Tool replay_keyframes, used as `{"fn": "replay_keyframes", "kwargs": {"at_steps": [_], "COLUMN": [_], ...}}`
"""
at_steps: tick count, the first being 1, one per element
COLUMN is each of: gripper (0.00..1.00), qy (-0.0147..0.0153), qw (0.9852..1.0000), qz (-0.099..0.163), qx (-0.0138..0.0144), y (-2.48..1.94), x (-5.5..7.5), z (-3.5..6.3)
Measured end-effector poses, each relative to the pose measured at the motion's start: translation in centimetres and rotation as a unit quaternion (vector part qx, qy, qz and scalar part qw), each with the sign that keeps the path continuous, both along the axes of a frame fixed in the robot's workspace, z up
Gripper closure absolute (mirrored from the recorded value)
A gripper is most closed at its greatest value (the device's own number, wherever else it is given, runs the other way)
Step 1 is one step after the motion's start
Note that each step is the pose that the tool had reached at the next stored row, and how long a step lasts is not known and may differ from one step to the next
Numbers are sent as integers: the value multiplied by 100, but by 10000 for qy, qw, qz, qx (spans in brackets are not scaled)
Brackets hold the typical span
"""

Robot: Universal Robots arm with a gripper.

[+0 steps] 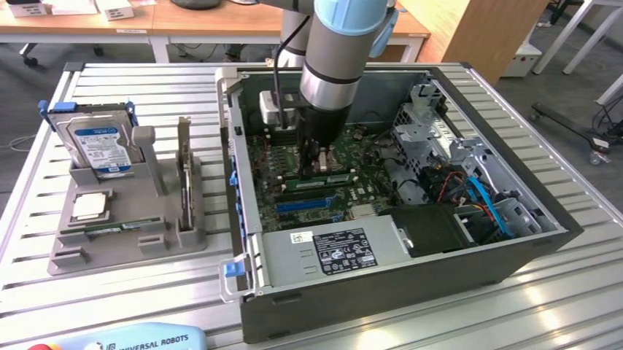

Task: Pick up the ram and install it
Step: 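Press down the ram until it locks into place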

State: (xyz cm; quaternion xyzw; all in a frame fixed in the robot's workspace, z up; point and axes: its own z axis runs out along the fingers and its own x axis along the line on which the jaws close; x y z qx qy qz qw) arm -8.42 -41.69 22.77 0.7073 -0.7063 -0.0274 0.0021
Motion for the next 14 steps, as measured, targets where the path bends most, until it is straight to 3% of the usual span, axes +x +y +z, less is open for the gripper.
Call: {"fn": "replay_keyframes", "kwargs": {"at_steps": [8,14], "gripper": [90,90], "qy": [0,0], "qw": [10000,10000], "qz": [-1,-1], "qx": [0,1], "y": [0,0], "x": [-1,0], "z": [169,189]}}
